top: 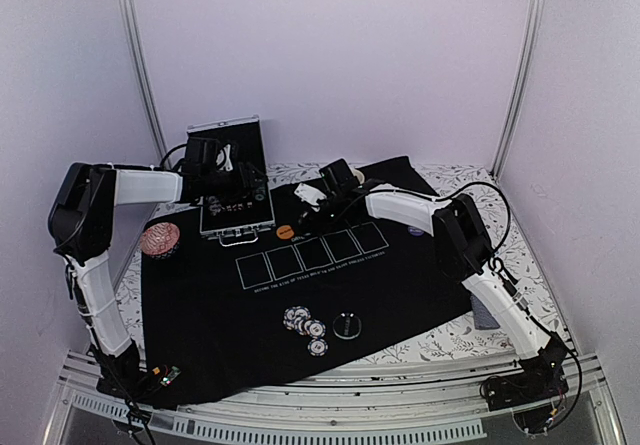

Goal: Distribute texas hold em gaming equipment
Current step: Place the poker chips pile on the poker table mat.

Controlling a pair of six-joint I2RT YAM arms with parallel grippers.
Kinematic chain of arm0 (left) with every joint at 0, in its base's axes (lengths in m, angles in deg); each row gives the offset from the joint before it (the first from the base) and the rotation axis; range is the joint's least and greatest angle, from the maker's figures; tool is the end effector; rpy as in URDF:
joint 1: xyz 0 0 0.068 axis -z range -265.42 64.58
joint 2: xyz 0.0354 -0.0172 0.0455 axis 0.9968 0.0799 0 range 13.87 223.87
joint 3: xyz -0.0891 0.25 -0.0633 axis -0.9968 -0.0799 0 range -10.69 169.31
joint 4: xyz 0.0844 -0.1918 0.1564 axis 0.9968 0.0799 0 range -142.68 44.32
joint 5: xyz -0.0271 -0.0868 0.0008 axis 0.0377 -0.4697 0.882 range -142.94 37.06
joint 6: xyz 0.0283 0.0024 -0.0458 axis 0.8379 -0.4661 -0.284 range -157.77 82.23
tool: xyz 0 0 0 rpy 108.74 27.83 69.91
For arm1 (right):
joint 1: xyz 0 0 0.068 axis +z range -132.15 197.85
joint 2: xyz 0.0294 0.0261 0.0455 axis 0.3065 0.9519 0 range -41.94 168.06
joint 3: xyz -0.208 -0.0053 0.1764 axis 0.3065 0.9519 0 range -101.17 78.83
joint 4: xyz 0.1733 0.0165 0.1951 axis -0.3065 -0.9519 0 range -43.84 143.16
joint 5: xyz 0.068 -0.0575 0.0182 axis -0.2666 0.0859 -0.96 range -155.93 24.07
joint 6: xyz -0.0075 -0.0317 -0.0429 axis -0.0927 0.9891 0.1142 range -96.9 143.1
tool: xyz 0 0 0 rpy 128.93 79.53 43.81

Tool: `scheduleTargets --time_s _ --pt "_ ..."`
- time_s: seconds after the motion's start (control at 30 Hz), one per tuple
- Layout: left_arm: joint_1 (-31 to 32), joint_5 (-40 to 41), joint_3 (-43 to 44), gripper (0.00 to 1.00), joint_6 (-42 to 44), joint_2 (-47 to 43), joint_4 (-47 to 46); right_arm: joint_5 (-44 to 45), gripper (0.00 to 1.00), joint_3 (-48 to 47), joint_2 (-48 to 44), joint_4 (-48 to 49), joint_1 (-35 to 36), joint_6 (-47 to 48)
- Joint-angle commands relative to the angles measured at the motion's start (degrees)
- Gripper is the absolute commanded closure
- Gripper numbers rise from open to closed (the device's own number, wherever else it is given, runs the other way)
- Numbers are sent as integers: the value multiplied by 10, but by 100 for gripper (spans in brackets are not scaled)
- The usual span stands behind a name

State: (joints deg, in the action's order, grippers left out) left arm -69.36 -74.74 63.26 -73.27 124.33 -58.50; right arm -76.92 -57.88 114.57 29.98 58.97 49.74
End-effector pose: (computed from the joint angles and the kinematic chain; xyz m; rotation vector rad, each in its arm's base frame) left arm 0.4162 -0.1337 0.2087 -0.1332 2.2024 -0.9237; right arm 0.4420 0.3948 0.1181 -1.3783 1.8781 0.3496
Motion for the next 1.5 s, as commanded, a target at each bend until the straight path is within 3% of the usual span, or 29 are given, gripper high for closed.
scheduleTargets --time_s 0.0,0.13,0.47,0.9,1.1,1.27,1.37,1.47 --pt "-6 4 3 41 15 -22 11 -2 25 -7 18 -28 6 2" --pt "-5 9 3 41 23 -24 16 7 0 -7 11 -29 16 15" --pt "-4 6 2 41 32 -29 21 46 1 -1 -41 -9 44 43" --pt "-4 11 29 41 96 -69 72 49 1 111 -232 50 49 2" --pt "-7 72 66 38 210 -104 236 71 1 313 -429 106 49 -66" --pt "-8 118 86 32 276 -111 348 94 1 466 -575 98 41 -112" --pt "-7 107 96 31 302 -111 388 112 1 549 -653 79 35 -132" --pt "-4 38 114 31 362 -109 401 109 1 635 -725 69 29 -165"
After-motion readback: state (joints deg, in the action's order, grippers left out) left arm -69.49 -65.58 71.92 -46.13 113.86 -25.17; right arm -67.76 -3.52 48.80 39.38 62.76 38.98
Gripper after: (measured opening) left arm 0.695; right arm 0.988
